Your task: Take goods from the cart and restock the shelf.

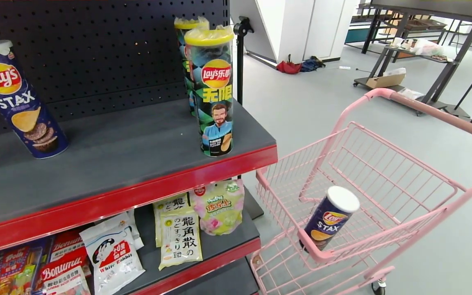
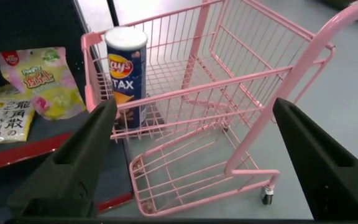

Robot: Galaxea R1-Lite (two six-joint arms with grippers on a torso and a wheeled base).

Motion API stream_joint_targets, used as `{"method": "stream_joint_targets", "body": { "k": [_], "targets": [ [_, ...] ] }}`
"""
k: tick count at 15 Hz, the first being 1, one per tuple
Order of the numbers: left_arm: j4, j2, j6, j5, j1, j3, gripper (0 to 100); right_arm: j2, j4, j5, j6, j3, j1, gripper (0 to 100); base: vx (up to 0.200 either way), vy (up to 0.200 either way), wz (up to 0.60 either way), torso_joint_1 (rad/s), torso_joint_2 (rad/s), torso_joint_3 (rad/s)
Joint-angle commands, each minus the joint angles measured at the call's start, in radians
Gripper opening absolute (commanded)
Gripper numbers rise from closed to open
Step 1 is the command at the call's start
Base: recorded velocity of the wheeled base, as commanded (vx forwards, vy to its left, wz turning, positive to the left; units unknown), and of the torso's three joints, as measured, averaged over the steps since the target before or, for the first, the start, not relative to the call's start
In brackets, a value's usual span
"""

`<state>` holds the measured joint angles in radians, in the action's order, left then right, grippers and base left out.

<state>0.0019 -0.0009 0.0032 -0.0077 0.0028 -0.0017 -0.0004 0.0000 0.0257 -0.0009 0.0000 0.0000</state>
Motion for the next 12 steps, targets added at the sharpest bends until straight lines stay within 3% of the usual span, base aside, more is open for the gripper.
{"method": "stream_joint_targets", "body": {
  "k": [1,5,12],
  "targets": [
    [0.000,0.001,0.000,0.000,0.000,0.000,100,0.000,0.000,0.000,-0.001,0.000,0.000,100,0.000,0.000,0.00,-0.183,0.55,0.364],
    [0.000,0.001,0.001,0.000,0.000,0.000,100,0.000,0.000,0.000,0.002,0.000,0.000,100,0.000,0.000,0.00,-0.113,0.37,0.259],
    [0.000,0.001,0.001,0.000,0.000,0.000,100,0.000,0.000,0.002,0.002,0.000,0.000,100,0.000,0.000,0.00,-0.006,0.02,0.015]
  ]
}}
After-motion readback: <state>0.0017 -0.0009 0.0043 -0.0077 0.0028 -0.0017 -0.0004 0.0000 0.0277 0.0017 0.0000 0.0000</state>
